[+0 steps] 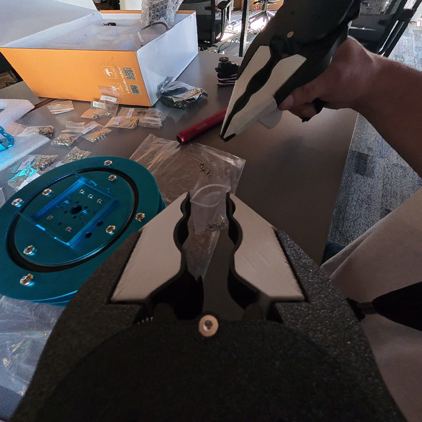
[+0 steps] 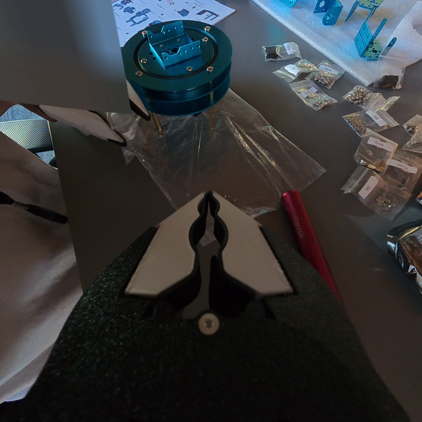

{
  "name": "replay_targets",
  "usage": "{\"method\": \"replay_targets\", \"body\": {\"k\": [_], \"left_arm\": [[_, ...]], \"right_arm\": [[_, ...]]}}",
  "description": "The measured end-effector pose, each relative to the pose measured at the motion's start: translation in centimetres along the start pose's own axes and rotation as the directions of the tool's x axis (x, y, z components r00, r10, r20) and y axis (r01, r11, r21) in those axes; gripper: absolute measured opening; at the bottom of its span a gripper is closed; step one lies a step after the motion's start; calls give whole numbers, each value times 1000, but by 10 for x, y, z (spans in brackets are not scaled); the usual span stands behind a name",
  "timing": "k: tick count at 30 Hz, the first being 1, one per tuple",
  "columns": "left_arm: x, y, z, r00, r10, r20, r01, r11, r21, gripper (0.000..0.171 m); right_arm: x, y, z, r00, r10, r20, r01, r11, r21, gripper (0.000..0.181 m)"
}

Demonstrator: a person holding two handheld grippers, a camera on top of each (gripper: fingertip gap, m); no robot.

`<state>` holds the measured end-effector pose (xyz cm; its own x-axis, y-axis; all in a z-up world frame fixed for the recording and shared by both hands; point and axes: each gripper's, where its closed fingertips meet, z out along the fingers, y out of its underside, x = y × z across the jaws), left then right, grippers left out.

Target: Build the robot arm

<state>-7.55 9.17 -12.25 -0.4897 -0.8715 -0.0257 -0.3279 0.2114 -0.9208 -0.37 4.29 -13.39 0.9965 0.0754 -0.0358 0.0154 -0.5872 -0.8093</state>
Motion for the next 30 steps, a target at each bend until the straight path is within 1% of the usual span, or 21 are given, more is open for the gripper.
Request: {"method": "replay_targets", "body": {"k": [8, 11, 13, 17, 21, 24, 26, 30], "left_arm": [[0, 0, 1, 1000, 6, -5, -6, 1000, 2, 29], [0, -1, 0, 1000, 9, -2, -9, 1000, 5, 29], [0, -2, -1, 1000, 11, 0, -11, 1000, 8, 29], [-1, -5, -2, 1000, 8, 4, -8, 1000, 19, 29], [0, -7, -1, 1000, 6, 2, -6, 1000, 27, 29], [1, -9, -1, 1000, 7, 0, -7, 999, 35, 29], [1, -11, -2, 1000, 5, -1, -5, 999, 41, 29], [-1, -10, -2, 1000, 2, 2, -2, 999, 41, 29]], "right_arm": [[3, 3, 3, 1000, 2, -13, -2, 1000, -24, 0], [7, 12, 14, 1000, 10, -25, -12, 997, -78, 1], [13, 16, 23, 998, -7, -59, 0, 994, -111, 3], [15, 18, 38, 999, 11, -32, -15, 991, -133, 8], [20, 17, 47, 999, 18, -32, -22, 988, -154, 8], [20, 24, 51, 999, -21, -35, 13, 978, -210, 7], [20, 24, 51, 999, -28, -34, 20, 978, -208, 5], [20, 25, 49, 999, -21, -34, 14, 979, -205, 5]]}}
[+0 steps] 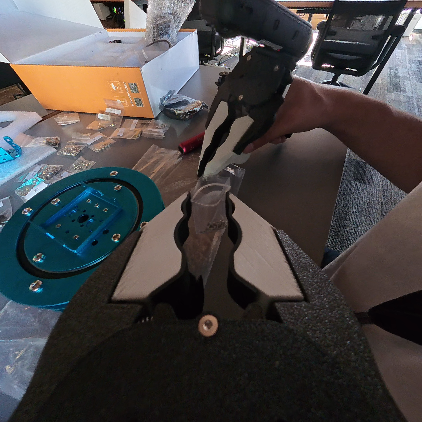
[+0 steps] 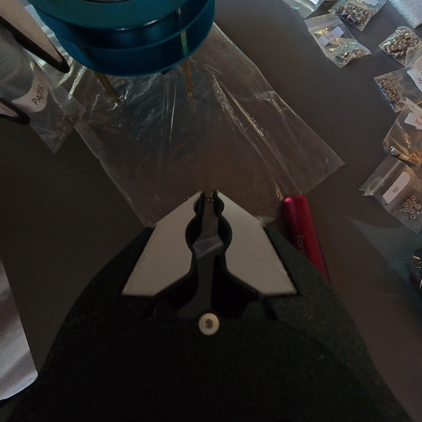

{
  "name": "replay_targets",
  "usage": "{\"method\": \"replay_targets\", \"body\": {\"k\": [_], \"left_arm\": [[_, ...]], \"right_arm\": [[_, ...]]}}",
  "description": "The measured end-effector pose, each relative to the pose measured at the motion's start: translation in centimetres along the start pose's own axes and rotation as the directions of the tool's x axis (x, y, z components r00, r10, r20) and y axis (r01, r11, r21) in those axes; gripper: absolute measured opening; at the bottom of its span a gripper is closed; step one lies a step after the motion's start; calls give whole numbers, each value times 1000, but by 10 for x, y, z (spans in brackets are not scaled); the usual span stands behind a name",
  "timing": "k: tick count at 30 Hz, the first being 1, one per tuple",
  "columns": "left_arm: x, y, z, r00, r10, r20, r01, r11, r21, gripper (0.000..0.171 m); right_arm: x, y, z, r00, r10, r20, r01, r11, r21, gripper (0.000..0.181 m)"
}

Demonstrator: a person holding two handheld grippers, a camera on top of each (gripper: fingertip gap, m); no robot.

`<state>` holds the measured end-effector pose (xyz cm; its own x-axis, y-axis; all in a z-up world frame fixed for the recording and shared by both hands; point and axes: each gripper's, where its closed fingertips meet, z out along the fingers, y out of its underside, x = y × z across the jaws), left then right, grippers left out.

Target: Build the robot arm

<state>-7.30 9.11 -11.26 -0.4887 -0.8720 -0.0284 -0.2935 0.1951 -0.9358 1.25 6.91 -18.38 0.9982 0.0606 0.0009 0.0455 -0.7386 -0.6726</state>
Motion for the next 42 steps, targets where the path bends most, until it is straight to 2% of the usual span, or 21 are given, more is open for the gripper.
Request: {"method": "replay_targets", "body": {"k": [11, 14, 22, 27, 30, 32, 36, 39, 42], "left_arm": [[-1, -1, -2, 1000, 0, -1, 0, 1000, 2, 29], [-1, -1, -1, 1000, 3, 0, -3, 1000, 0, 29], [1, 0, -1, 1000, 4, -1, -4, 1000, -4, 29], [0, 1, 1, 1000, 2, 1, -2, 1000, -5, 28], [1, 2, 3, 1000, 2, -4, -2, 1000, -8, 28], [2, 2, 4, 1000, 5, -6, -5, 1000, -10, 28], [3, 5, 6, 1000, 5, -9, -5, 1000, -17, 28], [4, 4, 7, 1000, 13, -10, -13, 1000, -18, 28], [4, 6, 7, 1000, 24, -4, -24, 999, -26, 28]], "right_arm": [[-2, 6, -5, 999, 13, 44, -12, 1000, -11, 5], [-3, 6, -5, 998, 10, 59, -9, 1000, -14, 1], [2, 10, -14, 1000, 3, 30, -4, 1000, 3, 0], [-10, -16, -31, 998, -8, 60, -1, 990, 144, 0], [-45, -55, -46, 986, -75, 147, 27, 951, 307, 0], [-67, -74, -51, 975, -136, 177, 64, 930, 363, 0], [-93, -91, -51, 951, -192, 241, 86, 917, 389, 0], [-94, -83, -37, 953, -221, 207, 150, 938, 312, 0], [-96, -82, -36, 950, -242, 197, 177, 938, 298, 0]]}}
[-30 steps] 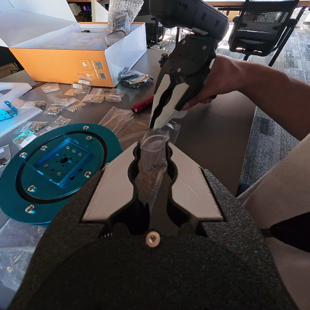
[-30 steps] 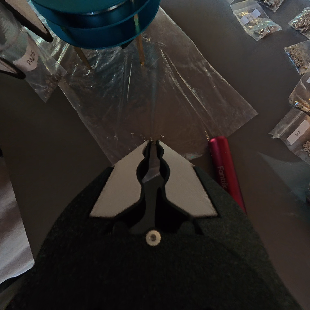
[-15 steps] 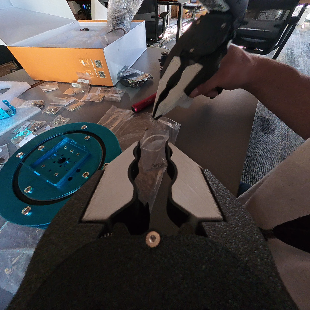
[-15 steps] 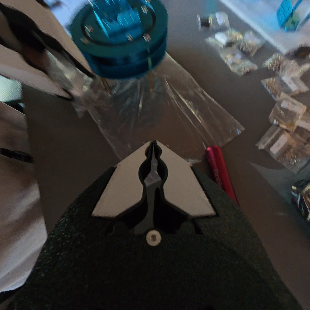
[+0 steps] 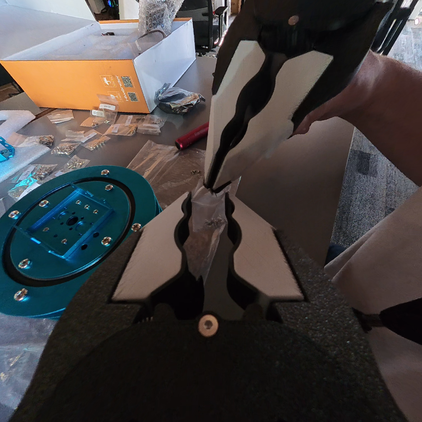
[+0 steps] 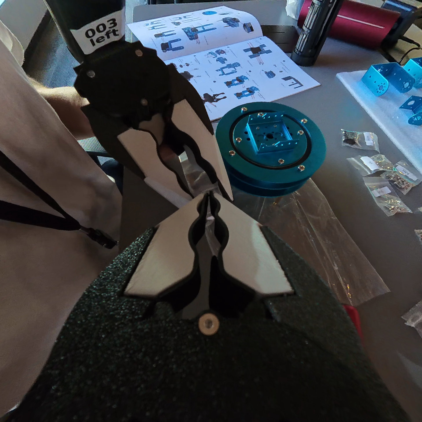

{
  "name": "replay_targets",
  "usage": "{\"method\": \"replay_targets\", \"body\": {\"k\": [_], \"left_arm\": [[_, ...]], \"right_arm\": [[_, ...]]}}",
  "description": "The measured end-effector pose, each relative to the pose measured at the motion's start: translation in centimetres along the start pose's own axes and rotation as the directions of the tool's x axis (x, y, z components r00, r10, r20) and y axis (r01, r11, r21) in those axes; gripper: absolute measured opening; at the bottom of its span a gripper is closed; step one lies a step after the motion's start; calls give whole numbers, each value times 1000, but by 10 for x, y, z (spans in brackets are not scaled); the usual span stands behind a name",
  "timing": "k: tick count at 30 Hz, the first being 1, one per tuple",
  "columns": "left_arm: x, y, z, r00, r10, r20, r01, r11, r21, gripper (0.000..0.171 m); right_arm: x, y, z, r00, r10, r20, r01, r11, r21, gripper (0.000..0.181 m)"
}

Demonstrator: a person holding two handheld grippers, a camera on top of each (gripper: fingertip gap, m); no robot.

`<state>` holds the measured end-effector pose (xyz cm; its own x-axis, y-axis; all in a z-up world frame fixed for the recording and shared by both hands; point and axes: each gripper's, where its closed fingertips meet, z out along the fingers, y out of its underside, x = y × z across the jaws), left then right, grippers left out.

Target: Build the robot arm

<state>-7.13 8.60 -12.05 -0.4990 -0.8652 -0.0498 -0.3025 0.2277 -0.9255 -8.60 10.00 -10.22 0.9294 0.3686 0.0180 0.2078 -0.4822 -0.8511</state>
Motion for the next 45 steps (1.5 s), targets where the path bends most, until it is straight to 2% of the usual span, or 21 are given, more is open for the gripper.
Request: {"method": "replay_targets", "body": {"k": [8, 12, 14, 16, 18, 20, 25, 28, 31, 41, 45], "left_arm": [[0, -1, -1, 1000, -7, -5, 7, 1000, 11, 27], [-1, -1, -2, 1000, -7, -3, 7, 1000, 12, 27], [-2, 0, -3, 1000, -7, 4, 7, 1000, 10, 27], [-3, 0, -4, 1000, -15, 5, 15, 1000, 14, 27], [-3, -1, -4, 1000, -19, 3, 19, 1000, 18, 27], [-4, -2, -4, 1000, -14, 5, 14, 1000, 14, 27], [-4, -2, -3, 1000, -15, 9, 15, 1000, 11, 26], [-4, -3, -2, 1000, -17, 12, 17, 1000, 9, 26], [-5, -3, -2, 1000, -18, 12, 18, 1000, 8, 26], [-5, -3, 0, 1000, -18, 8, 18, 1000, 10, 25], [-5, -5, -1, 1000, -16, 12, 16, 1000, 19, 18]], "right_arm": [[4, 1, -4, 1000, 7, -23, -7, 1000, -9, 3], [16, 3, -21, 997, 31, -68, -29, 999, 26, 4], [45, 23, -37, 981, 78, -177, -80, 997, -3, 3], [77, 67, -44, 951, 149, -271, -181, 979, -95, 7], [89, 105, -40, 932, 228, -282, -284, 943, -175, 17], [87, 114, -32, 940, 228, -253, -281, 940, -194, 16], [80, 103, -23, 960, 164, -225, -212, 955, -208, 10], [80, 109, -18, 963, 143, -226, -200, 947, -252, 8], [78, 107, -15, 967, 143, -211, -194, 951, -240, 0], [75, 89, -27, 965, 133, -226, -173, 970, -171, 0], [77, 98, -19, 965, 149, -215, -193, 961, -198, 8]]}}
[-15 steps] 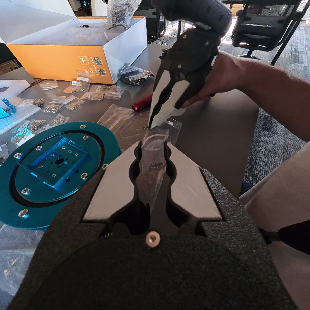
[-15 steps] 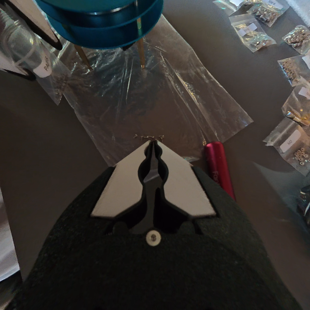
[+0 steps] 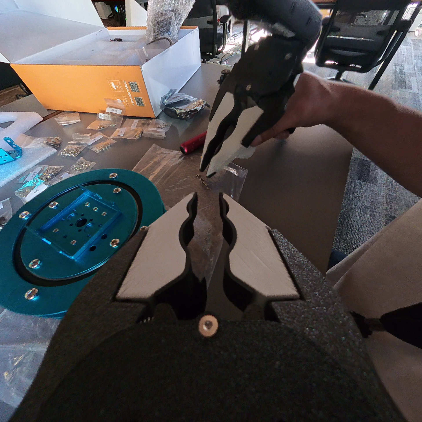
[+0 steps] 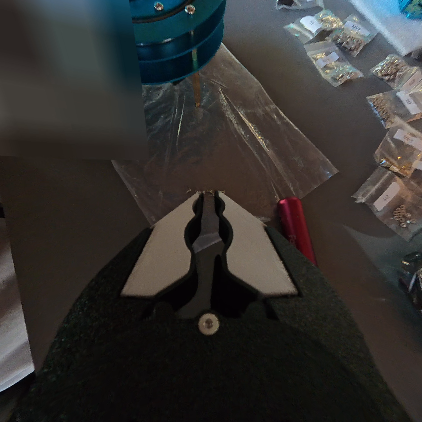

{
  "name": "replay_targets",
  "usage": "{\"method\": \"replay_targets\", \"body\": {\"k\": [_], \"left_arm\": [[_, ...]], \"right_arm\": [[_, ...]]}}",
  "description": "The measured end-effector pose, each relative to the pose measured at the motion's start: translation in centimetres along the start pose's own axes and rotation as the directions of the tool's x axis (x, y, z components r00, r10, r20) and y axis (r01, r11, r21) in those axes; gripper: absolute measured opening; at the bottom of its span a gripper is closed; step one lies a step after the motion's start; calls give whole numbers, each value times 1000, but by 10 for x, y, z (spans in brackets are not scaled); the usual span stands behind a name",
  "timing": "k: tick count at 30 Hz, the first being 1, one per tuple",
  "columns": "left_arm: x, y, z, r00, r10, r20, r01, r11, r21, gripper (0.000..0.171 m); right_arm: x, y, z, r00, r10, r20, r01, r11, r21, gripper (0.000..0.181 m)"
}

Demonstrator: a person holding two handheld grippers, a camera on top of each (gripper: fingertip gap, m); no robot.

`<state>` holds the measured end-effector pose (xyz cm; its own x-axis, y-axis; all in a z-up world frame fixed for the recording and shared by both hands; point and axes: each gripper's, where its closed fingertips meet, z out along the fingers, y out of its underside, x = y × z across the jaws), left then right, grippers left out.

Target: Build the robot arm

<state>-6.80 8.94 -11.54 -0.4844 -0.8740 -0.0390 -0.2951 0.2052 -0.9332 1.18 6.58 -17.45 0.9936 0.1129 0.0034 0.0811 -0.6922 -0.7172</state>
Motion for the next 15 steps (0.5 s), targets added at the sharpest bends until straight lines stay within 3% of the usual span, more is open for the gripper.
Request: {"method": "replay_targets", "body": {"k": [4, 15], "left_arm": [[-1, 2, 1, 1000, -21, -4, 21, 1000, 1, 8], [-10, 9, -19, 998, -21, 57, 23, 999, -29, 13]], "right_arm": [[1, 5, 8, 1000, -3, 23, 4, 999, -37, 8], [-1, 6, 7, 999, -13, 53, 15, 999, -36, 3]]}}
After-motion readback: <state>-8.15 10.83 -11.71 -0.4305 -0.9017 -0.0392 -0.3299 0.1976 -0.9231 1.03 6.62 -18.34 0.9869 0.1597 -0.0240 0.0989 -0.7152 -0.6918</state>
